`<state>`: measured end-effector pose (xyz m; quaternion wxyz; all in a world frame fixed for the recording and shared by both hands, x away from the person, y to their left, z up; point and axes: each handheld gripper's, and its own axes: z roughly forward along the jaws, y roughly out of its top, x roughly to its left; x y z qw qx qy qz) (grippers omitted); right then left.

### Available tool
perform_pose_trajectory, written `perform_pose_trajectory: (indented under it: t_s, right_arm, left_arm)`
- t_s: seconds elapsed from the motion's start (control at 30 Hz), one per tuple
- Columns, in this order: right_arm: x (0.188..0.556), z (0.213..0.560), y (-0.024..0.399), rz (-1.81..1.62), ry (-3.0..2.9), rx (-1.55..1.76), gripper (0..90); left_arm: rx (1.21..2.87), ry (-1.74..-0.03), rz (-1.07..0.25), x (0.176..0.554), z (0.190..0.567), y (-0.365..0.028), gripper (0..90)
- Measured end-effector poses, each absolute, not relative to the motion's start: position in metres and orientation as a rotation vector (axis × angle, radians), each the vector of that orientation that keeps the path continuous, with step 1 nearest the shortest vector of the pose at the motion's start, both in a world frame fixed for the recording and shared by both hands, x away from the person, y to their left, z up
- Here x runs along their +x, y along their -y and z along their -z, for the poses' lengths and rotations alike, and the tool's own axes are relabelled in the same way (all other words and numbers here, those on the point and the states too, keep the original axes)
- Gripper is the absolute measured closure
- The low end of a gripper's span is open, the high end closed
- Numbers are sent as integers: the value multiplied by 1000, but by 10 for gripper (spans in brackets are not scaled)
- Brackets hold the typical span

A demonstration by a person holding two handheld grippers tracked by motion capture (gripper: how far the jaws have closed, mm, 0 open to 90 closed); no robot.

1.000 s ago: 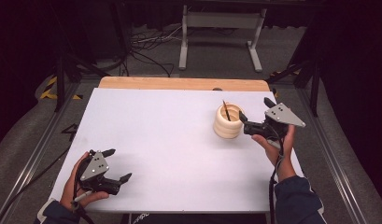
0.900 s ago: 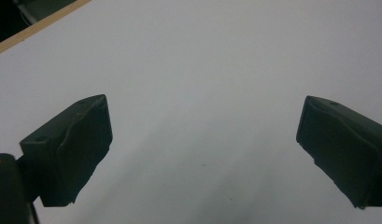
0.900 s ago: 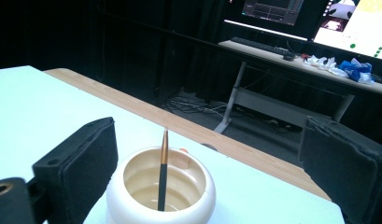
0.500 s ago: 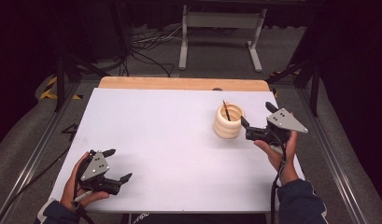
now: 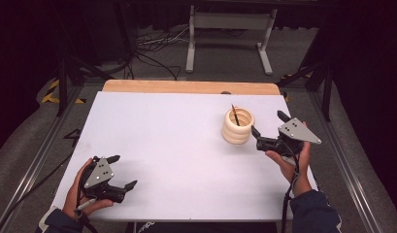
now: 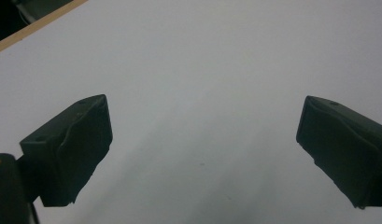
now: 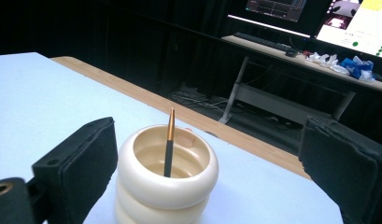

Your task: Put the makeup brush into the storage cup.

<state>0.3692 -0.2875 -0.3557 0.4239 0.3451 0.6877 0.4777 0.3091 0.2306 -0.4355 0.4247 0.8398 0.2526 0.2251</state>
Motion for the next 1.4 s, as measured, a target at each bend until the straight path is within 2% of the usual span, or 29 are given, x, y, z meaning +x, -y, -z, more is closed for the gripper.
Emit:
perform_pose_trajectory:
  t_s: [1.4]
  right_arm:
    - [329,388,295,-1109,-1839,791,49]
  left_arm:
    - [2102,-627,-572,308,435,-232,46]
